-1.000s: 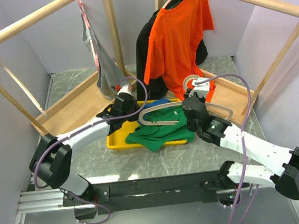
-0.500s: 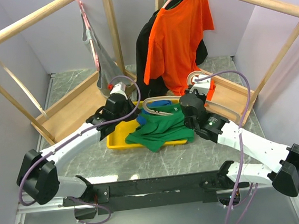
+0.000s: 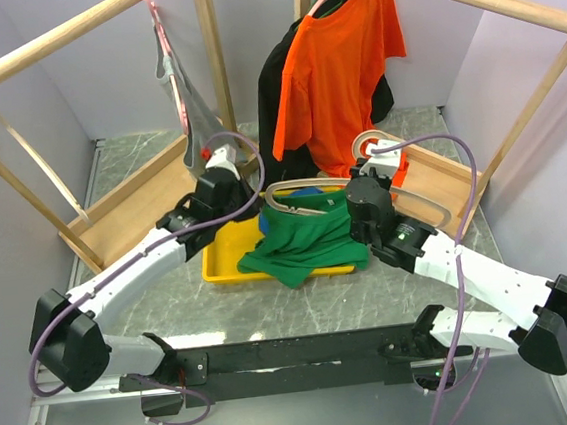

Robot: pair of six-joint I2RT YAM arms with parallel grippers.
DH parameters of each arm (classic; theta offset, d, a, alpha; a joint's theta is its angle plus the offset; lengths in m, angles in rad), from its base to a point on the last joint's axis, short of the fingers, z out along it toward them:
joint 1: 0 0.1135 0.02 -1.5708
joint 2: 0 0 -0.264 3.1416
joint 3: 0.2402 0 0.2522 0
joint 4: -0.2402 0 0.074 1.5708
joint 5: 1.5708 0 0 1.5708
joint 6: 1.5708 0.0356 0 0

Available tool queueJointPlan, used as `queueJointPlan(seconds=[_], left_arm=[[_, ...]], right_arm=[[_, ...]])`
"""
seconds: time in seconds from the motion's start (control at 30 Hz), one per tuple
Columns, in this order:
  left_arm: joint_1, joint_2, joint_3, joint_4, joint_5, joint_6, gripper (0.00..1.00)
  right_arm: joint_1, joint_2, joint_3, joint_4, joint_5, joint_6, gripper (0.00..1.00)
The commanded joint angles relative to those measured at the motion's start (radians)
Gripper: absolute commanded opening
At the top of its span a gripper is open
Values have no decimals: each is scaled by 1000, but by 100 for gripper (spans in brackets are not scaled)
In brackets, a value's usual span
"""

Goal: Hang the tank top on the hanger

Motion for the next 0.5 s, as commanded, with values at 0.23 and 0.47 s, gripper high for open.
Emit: queueJointPlan(seconds=[0.23,0.47], left_arm=[[-3,-28,176,-21,12,57,1],[-18,-14,278,-39,38,66,1]], right_arm=[[26,44,96,97,38,-45,0],[75,153,229,186,23,-151,0]])
